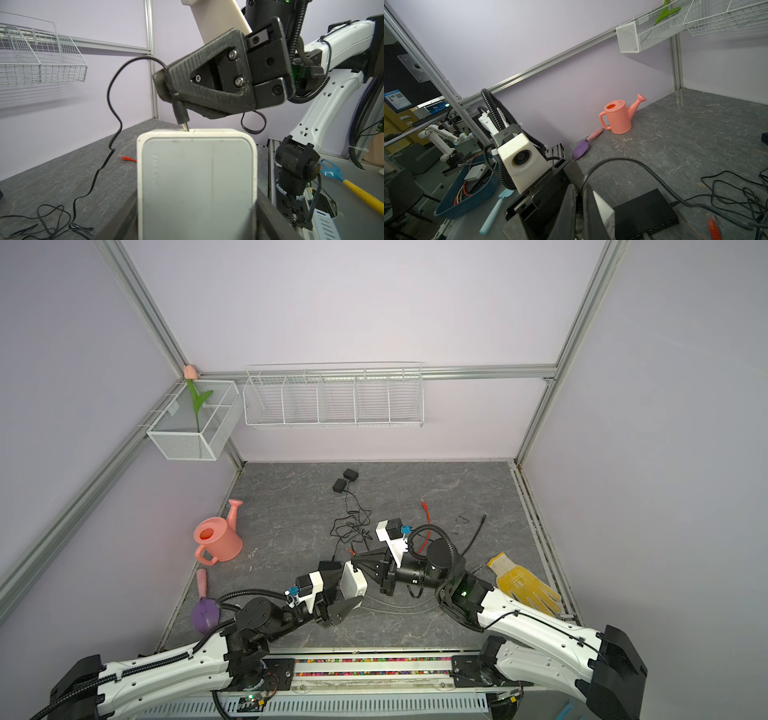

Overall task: Insert the plug into the switch port
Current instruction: 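Bring the barrel plug with the right gripper down to the router's top port, then push the barrel plug into the router with the right gripper while the left holds it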

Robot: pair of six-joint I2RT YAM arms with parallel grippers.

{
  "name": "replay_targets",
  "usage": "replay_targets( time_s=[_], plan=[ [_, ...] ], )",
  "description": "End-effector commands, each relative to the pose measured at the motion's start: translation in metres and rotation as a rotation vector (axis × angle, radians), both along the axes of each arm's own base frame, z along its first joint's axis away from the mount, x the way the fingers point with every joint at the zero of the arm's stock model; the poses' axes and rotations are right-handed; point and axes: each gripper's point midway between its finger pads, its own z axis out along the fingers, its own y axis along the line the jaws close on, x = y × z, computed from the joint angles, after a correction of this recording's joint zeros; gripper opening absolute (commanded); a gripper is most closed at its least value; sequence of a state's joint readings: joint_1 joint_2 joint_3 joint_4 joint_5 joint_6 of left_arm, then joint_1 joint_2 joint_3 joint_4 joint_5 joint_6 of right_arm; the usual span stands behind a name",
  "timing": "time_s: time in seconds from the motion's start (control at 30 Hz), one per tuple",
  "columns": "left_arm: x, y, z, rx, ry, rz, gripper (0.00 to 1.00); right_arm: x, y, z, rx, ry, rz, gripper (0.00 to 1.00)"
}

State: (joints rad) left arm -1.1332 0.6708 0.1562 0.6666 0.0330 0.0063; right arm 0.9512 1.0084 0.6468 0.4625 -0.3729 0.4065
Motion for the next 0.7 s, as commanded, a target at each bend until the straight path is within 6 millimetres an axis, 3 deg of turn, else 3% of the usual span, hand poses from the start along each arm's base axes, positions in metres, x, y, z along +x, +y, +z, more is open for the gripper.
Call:
replay_targets(
  time_s=[0.0, 0.67],
  plan=[
    [0.003, 0.013, 0.038, -0.145, -0.045, 0.043, 0.00, -0.007, 0.004, -0.048, -0.140, 0.061, 0.015, 0.07],
    [0.005, 0.030, 0.059, -0.231, -0.069, 0.094, 0.00, -0.004, 0.002, -0.099, -0.295, 0.112, -0.047, 0.07]
  ],
)
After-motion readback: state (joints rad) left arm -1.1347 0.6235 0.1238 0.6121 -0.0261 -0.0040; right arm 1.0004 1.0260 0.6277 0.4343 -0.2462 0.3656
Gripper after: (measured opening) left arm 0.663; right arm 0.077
